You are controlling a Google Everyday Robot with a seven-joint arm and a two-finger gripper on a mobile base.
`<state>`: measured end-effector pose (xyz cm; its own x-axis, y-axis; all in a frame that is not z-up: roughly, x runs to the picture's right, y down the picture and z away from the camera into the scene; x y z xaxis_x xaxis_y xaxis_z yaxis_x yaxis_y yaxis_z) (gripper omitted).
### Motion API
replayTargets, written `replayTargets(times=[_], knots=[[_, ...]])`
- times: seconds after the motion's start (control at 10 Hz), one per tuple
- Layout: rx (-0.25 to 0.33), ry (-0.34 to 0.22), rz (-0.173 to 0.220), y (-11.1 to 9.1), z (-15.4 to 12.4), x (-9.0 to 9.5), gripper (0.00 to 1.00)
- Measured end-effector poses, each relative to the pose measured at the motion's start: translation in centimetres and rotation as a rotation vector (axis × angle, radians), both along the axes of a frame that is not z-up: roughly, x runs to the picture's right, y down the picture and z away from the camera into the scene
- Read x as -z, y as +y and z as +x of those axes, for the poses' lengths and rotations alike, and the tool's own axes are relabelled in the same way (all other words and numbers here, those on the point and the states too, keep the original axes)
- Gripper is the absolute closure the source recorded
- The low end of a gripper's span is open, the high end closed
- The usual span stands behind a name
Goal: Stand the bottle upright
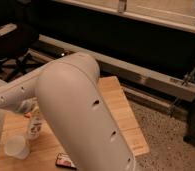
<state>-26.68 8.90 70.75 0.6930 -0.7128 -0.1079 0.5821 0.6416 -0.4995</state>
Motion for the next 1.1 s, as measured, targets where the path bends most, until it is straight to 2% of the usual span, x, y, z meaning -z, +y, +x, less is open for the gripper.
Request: replayTargets(times=[0.2,0.4,0.7,1.1], knots=[[0.084,0.007,0.069,-1.3,0.9,0.3,1.00],[0.140,0.016,0.109,-1.3,1.6,0.5,1.00],[0.178,0.023,0.128,0.0,2.0,0.9,1.00],[0.218,0.022,0.163,0.6,2.2,1.2,1.00]])
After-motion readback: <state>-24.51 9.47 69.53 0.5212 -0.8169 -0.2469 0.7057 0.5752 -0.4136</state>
